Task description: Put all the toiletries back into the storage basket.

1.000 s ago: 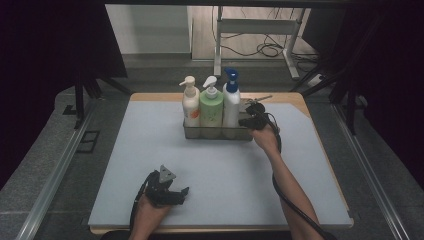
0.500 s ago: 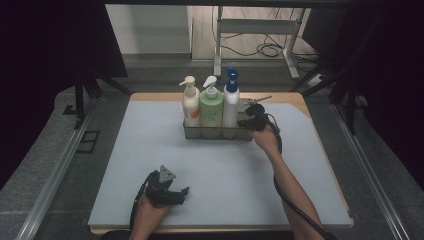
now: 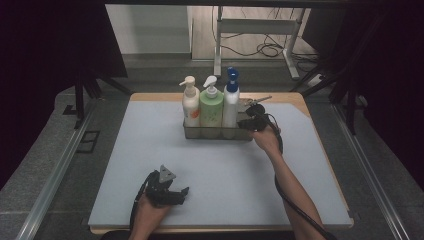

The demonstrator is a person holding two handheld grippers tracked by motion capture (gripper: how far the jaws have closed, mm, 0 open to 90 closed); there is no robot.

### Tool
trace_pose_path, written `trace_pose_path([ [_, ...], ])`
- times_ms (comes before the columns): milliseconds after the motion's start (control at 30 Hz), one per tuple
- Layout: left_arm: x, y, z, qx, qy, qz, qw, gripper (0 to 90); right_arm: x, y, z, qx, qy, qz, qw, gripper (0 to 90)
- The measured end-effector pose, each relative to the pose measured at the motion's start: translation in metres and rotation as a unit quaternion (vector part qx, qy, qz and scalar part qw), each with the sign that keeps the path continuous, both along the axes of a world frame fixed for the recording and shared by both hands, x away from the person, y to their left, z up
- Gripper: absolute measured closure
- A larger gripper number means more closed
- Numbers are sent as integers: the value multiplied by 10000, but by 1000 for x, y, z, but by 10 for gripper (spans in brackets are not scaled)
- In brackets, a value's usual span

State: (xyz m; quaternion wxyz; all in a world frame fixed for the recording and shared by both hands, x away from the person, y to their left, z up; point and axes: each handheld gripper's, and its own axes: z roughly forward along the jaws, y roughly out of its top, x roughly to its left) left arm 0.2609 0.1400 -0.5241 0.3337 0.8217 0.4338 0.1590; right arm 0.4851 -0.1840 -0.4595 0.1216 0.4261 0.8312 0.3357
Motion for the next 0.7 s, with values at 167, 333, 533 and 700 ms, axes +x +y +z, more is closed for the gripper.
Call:
trace_pose_path([
  [167, 0, 0, 0, 2, -1, -2, 10000, 121, -2, -1, 5, -61, -142, 4, 9999, 769],
  [333, 0, 0, 0, -1, 1, 1, 10000, 121, -7, -3, 13, -10, -244, 23, 9997, 746],
  [533, 0, 0, 0, 4, -3, -3, 10000, 121, -12, -4, 21, -14, -341, 71, 9994, 683],
  [700, 0, 0, 0, 3, -3, -1, 10000, 121, -16, -6, 25, -4, -327, 124, 9994, 572],
])
